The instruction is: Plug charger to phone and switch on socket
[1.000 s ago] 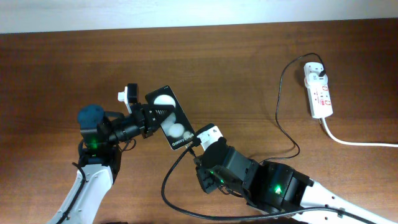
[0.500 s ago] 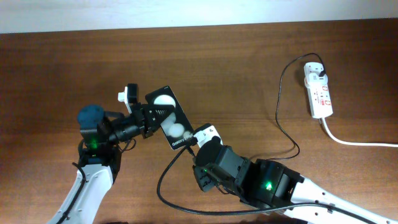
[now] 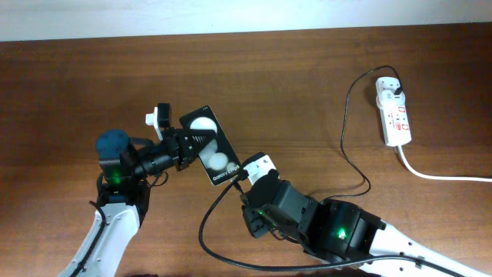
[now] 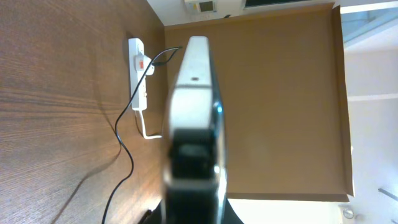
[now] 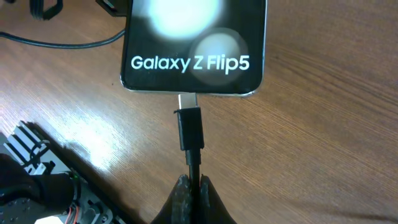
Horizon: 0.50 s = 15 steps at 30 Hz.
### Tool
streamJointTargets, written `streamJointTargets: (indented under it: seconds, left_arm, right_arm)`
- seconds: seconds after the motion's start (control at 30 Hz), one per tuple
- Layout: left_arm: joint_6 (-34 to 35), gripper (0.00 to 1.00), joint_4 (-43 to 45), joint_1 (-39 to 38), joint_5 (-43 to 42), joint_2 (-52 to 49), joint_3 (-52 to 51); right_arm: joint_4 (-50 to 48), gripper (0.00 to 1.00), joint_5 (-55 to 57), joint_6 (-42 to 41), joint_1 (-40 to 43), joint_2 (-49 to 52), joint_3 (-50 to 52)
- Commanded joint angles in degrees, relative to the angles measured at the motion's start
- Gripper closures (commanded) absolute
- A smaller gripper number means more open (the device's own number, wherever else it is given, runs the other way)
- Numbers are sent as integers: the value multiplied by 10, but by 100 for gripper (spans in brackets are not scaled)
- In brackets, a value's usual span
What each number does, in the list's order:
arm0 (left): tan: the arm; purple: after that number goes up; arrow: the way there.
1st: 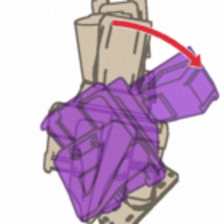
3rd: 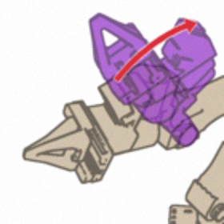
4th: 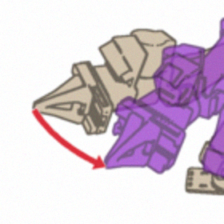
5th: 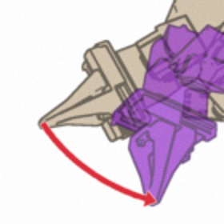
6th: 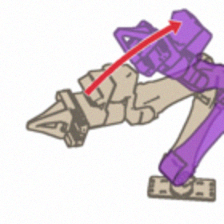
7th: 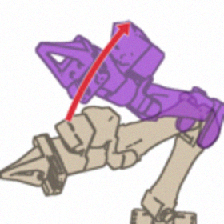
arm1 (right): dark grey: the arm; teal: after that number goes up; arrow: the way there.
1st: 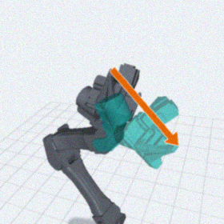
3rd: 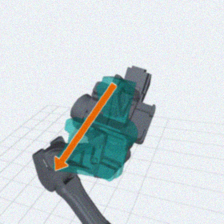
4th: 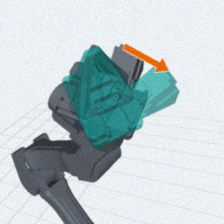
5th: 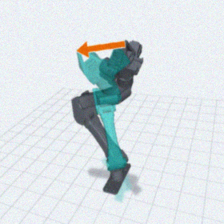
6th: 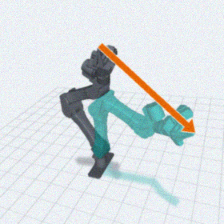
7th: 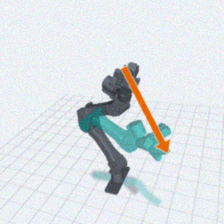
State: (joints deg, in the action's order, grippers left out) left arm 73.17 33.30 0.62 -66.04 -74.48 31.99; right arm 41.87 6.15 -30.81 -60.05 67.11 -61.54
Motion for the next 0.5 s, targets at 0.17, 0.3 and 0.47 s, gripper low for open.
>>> streamJointTargets:
  seconds: [0.17, 0.3, 0.47]
  left_arm:
    - [12, 100, -64, 3, 5, 4, 7]
    - [12, 100, -87, 3, 14, 4, 7]
    - [12, 100, -85, 3, 18, 4, 7]
  right_arm:
    - [-6, 96, 1, 3, -3, 8, 2]
    - [4, 96, 2, 4, -3, 9, 2]
    - [23, 96, -1, 3, -3, 9, 2]
